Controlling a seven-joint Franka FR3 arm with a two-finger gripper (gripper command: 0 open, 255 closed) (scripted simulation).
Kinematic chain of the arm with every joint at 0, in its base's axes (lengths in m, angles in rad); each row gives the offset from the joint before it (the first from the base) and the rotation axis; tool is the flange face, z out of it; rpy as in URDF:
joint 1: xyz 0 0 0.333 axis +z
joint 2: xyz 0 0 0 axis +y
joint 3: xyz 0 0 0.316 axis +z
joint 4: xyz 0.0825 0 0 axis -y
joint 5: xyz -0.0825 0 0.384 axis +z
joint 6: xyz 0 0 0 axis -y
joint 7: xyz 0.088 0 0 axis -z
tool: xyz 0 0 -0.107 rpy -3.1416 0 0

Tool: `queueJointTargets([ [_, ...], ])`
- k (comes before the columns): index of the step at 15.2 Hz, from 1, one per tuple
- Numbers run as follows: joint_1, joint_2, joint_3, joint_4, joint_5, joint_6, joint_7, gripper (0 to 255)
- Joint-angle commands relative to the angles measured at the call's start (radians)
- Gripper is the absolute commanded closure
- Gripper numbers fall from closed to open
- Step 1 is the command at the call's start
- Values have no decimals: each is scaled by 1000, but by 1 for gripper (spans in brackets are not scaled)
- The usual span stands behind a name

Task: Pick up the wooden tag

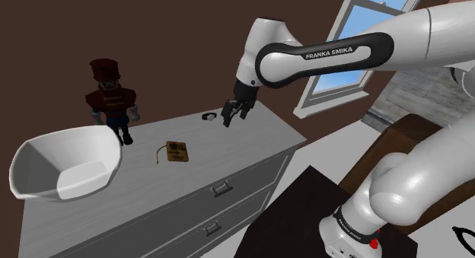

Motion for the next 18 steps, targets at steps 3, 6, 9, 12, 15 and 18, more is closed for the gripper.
queueJointTargets([
  [3, 16, 137, 32, 87, -14, 62, 55, 0],
  [6, 32, 244, 50, 169, -35, 96, 99, 0],
  [9, 54, 352, 61, 262, -62, 120, 143, 0],
  [12, 82, 463, 65, 368, -90, 133, 185, 0],
  [15, 114, 575, 65, 489, -118, 134, 221, 0],
  [18, 146, 673, 60, 604, -138, 126, 248, 0],
])
